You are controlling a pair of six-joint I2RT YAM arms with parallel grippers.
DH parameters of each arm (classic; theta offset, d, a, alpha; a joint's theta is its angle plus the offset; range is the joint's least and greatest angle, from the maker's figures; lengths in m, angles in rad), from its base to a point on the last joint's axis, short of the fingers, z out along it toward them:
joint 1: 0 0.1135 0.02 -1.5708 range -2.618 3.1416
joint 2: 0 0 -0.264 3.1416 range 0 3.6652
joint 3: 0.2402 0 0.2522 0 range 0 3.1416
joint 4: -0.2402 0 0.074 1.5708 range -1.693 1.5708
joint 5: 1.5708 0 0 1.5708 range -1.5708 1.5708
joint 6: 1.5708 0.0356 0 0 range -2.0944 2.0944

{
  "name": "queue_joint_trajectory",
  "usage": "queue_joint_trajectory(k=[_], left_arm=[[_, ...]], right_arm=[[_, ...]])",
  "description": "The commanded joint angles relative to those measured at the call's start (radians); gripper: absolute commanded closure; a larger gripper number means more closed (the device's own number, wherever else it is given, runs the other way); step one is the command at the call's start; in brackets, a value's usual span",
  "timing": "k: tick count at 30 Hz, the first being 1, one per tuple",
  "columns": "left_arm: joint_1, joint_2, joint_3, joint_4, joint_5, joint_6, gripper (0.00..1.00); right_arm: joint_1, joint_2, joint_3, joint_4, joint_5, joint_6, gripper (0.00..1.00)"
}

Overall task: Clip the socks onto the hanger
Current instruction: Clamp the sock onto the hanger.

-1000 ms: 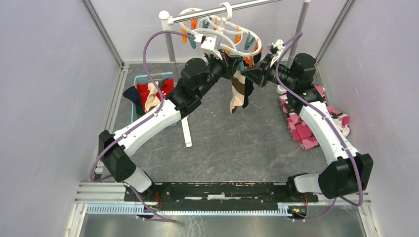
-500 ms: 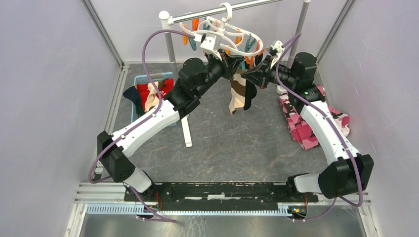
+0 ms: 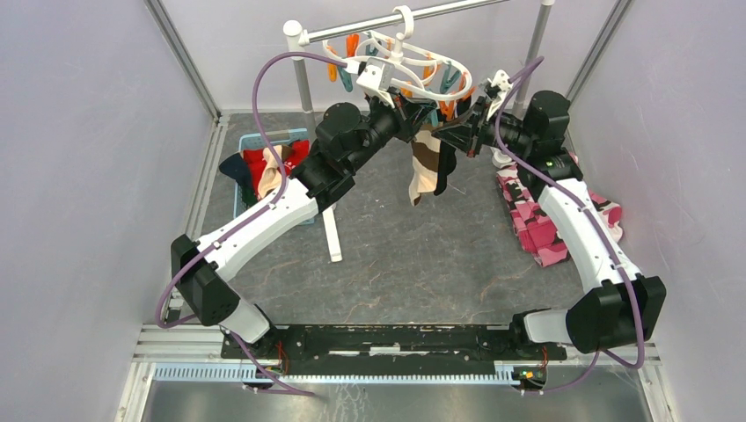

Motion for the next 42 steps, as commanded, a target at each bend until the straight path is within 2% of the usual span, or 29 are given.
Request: queue_joint_trajectory(k=[1, 17, 23, 42], left_arm=[[0.005, -0.037, 0.000, 0.040, 0.032, 0.069, 0.96], [0.007, -0.033, 0.004, 0.031, 0.055, 0.083, 0.96], [0.007, -0.032, 0.004, 0.039, 0.061, 0.102, 0.96], [0.008, -0.034, -0.003, 0.050, 0.100, 0.162, 0.97]], right_arm=[[-0.009, -0.003, 0.054, 0.070, -0.057, 0.018, 1.00], [-0.038, 0.012, 0.072, 0.102, -0.129, 0.045, 1.00], [-0.038, 0.033, 0.098, 0.084, -0.207, 0.055, 1.00], [-0.048, 0.054, 0.153, 0.049, -0.257, 0.057, 1.00]])
